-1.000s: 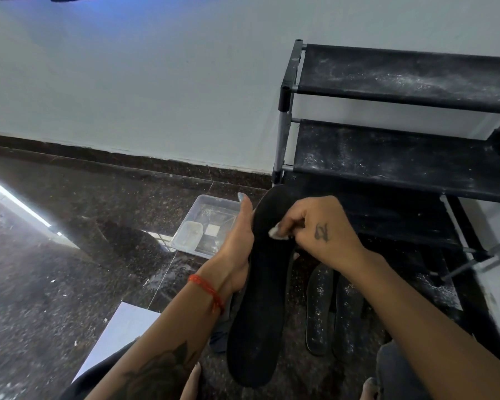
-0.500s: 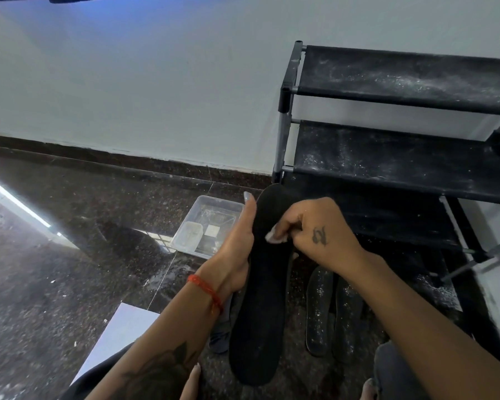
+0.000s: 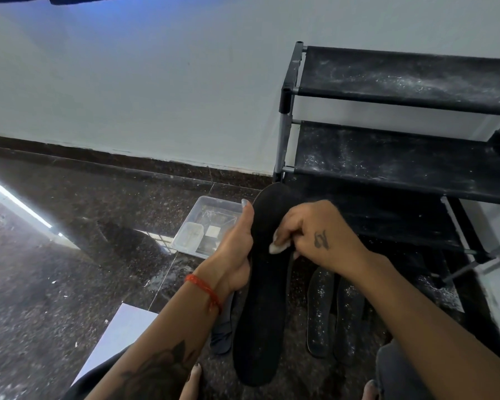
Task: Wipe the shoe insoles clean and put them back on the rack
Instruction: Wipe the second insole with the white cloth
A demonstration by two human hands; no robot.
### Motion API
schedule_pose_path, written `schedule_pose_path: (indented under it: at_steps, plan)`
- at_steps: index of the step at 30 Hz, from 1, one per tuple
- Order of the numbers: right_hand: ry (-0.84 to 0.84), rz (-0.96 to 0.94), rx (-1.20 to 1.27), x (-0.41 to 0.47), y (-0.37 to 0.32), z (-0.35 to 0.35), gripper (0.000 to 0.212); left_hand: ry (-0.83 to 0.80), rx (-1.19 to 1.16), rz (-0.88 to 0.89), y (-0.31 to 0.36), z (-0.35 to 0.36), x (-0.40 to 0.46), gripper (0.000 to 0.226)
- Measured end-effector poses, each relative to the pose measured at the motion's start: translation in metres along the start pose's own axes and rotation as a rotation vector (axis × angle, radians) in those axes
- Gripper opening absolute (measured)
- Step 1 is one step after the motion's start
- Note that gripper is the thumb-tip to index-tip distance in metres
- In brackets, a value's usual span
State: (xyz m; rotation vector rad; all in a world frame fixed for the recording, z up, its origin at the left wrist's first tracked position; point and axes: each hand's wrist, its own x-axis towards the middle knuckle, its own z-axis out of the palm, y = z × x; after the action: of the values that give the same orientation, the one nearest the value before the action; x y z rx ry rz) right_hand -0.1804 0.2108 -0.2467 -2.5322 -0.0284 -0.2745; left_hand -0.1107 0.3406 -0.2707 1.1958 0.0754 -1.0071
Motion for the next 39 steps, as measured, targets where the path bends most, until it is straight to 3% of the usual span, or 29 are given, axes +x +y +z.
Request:
schedule_pose_path:
  at_steps: [3, 5, 8, 13, 17, 22, 24, 26, 28, 31, 33, 36, 39]
  plan:
    - [0.380, 0.128, -0.121, 0.002, 0.012, 0.000, 0.020, -0.085, -0.002, -0.006, 0.001, 0.002, -0.005, 0.066]
    - [0.516, 0.076, -0.089, 0.005, 0.008, 0.010, 0.026, -0.118, 0.015, 0.007, 0.000, 0.003, -0.007, 0.067]
    - [0.470, -0.051, -0.047, 0.007, -0.001, 0.024, 0.024, -0.125, 0.044, 0.041, -0.001, 0.002, -0.005, 0.067]
    - [0.502, 0.010, -0.055, 0.012, 0.005, 0.018, 0.028, -0.132, 0.056, 0.058, 0.001, 0.004, -0.005, 0.064]
    - [0.446, 0.176, -0.082, 0.010, 0.008, 0.014, 0.034, -0.090, 0.047, 0.066, -0.001, 0.005, -0.004, 0.058]
    - [0.205, 0.487, 0.116, 0.005, 0.020, -0.004, 0.025, -0.052, -0.023, 0.046, 0.004, 0.001, -0.004, 0.063]
    - [0.374, 0.487, 0.088, 0.005, 0.021, -0.008, 0.025, -0.068, -0.029, 0.021, 0.006, 0.002, -0.005, 0.070]
    - [0.587, 0.301, 0.069, 0.005, 0.017, -0.006, 0.027, -0.088, -0.024, 0.007, 0.005, 0.002, -0.004, 0.072]
    - [0.591, 0.099, 0.036, 0.009, 0.010, 0.003, 0.027, -0.103, -0.010, 0.010, 0.002, 0.003, -0.005, 0.067]
    - [0.480, -0.033, -0.117, 0.012, 0.008, 0.020, 0.026, -0.118, 0.019, 0.025, -0.001, 0.004, -0.005, 0.061]
    - [0.442, 0.028, -0.149, 0.012, 0.013, 0.018, 0.026, -0.122, 0.010, 0.006, 0.000, 0.004, -0.006, 0.061]
    - [0.315, 0.316, -0.119, 0.008, 0.024, 0.005, 0.026, -0.120, -0.023, -0.006, 0.002, 0.003, -0.007, 0.066]
    - [0.526, 0.342, -0.035, 0.004, 0.022, -0.005, 0.022, -0.146, -0.095, -0.027, 0.005, 0.001, -0.006, 0.075]
